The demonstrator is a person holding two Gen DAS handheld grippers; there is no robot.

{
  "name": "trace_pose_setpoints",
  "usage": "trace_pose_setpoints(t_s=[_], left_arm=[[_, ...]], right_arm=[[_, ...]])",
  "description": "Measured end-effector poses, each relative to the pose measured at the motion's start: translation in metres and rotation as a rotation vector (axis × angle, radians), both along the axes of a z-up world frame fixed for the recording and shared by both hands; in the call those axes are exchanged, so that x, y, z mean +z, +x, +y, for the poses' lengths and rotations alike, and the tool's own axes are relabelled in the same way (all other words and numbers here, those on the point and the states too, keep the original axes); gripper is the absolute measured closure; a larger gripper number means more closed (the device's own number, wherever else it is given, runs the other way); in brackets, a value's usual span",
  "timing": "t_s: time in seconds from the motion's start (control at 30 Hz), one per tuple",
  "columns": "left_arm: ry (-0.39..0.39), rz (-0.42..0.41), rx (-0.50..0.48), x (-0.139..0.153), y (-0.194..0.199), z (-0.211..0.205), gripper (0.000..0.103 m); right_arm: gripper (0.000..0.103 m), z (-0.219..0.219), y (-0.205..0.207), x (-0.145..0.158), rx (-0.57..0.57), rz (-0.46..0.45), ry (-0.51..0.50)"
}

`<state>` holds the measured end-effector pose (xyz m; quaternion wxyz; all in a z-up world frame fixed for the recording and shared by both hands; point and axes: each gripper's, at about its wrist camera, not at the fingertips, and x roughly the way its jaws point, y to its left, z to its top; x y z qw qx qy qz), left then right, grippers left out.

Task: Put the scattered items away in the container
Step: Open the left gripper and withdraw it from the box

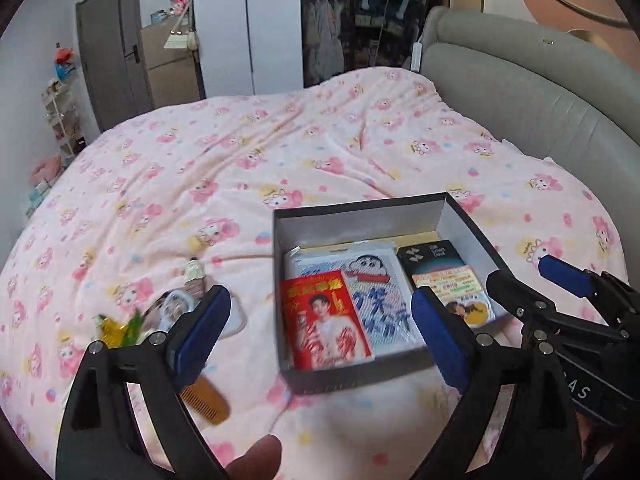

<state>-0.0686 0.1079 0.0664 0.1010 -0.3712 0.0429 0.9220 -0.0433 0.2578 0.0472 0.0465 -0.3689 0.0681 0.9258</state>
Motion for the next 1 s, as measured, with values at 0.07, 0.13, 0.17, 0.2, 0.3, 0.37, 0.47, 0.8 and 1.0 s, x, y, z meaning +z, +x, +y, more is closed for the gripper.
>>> trace_pose_setpoints(t_s=[0.07,0.13,0.17,0.2,0.3,0.37,0.47,0.8,1.0], left_arm=[[0.005,0.013,0.017,0.004,0.017,-0.007,0.007],[0.042,0.017,0.021,0.007,0.034,-0.018,0.001],[0.05,0.017,0.025,0.008,0.04,-0.021,0.001],[0.059,0.016,0.031,0.007,0.046,-0.025,0.001],[0.061,0.011,0.033,0.005,0.06,-0.034,0.001],[0.053,0.011,0.039,0.003,0.067,-0.038,0.001],[0.036,0.016,0.056,-0.003,0.078,-0.044,0.001],[0.034,-0.044,0.174,-0.03,0.092,-0.106,0.001],[0.089,-0.086,0.296,-0.055,0.083,-0.164,0.001]], right_arm=[[0.036,-0.009,0.015,0.004,0.019,0.009,0.008],[0.036,-0.014,0.028,0.006,0.026,0.014,0.009],[0.036,-0.018,0.035,0.006,0.035,0.01,0.006],[0.036,-0.021,0.04,0.007,0.043,0.009,0.0],[0.036,-0.032,0.052,0.007,0.059,0.016,0.018],[0.036,-0.039,0.059,0.005,0.063,0.024,0.038],[0.036,-0.047,0.067,0.0,0.067,0.021,0.042],[0.036,-0.107,0.058,-0.028,0.207,-0.066,0.057],[0.036,-0.163,0.026,-0.051,0.347,-0.114,0.07]])
